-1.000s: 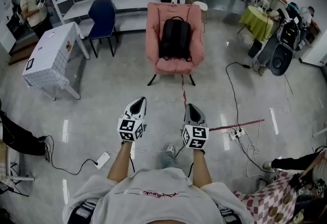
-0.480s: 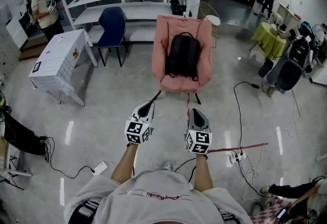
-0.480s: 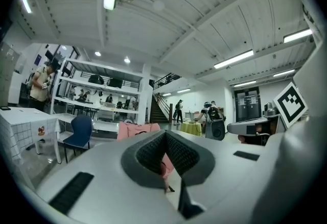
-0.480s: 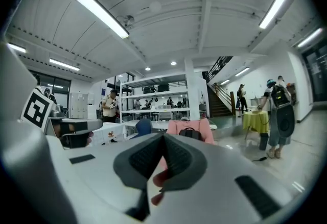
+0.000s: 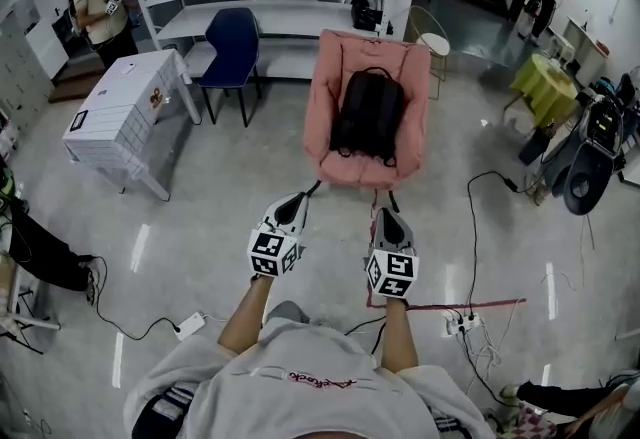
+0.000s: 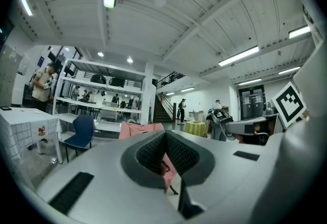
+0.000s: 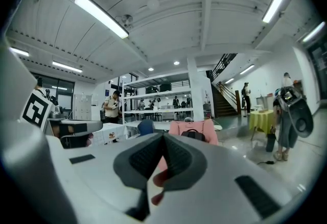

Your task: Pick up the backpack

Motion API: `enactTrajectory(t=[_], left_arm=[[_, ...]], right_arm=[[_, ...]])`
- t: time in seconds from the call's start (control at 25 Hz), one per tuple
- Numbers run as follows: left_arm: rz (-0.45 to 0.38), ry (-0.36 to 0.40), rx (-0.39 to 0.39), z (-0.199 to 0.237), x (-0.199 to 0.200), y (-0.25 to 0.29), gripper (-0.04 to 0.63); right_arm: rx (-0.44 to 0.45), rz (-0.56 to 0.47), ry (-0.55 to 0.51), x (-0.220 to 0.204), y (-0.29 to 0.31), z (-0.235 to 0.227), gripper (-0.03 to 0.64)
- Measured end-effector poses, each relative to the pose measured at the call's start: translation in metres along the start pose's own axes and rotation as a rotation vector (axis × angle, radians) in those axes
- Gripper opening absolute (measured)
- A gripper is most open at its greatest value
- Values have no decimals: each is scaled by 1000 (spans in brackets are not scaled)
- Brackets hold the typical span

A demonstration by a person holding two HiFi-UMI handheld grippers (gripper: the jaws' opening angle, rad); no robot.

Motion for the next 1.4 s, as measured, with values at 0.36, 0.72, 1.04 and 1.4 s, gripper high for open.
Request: enactTrajectory(t=[0.36,0.72,1.04,1.4], left_arm=[[11,-17,-9,10,-3,49,0],[-2,-36,-9,53,-1,129,0],[4,-41,-68,95,14,223,0],[-3,-39,-121,143,37,313,0]], right_arm=[[18,30,-4,-6,43,-18,17],[-1,40,-16,-7,126,-47,17],[-68,47,-12,5,213,-80,17],[-133,30,-16,26,305,-101,17]])
Point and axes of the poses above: the fingertips, and each gripper's own axes: y forward along the fingers, z to its left, x out of its top, the point moved 1 cm from there along -y, backward along the fingers, and after that the axes turned 7 degrees about -y, right-handed, at the moved point
